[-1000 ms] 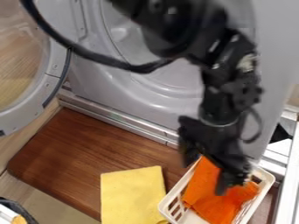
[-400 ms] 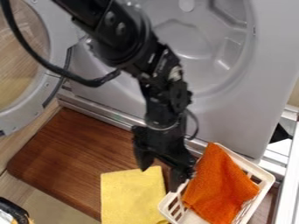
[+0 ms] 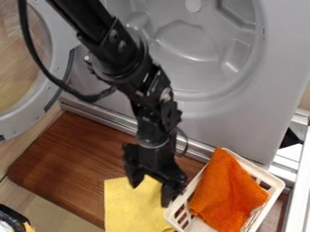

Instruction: Move the yellow cloth to the left side of the table

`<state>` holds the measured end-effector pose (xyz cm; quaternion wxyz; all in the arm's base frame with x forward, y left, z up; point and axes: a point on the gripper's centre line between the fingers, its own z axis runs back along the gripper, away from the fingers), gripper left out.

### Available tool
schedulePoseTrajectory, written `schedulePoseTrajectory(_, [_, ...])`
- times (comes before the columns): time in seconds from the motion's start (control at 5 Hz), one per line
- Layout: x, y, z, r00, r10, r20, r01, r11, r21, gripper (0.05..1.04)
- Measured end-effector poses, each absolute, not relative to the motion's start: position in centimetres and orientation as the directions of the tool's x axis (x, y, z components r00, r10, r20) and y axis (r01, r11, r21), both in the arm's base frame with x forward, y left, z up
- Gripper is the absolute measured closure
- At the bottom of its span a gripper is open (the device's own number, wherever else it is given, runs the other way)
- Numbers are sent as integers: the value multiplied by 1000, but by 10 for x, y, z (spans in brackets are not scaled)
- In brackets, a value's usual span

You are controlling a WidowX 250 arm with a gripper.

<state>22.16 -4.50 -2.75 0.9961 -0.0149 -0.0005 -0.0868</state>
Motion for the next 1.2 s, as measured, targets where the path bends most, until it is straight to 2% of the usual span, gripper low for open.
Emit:
schedulePoseTrajectory(0.4, [226, -44, -50, 985, -170, 42, 171, 985, -20, 84])
schedulePoseTrajectory(0.8, [223, -40, -72, 990, -142, 23, 143, 989, -32, 84])
schedulePoseTrajectory(1.2, [222, -34, -80, 994, -111, 18, 112, 993, -42, 83])
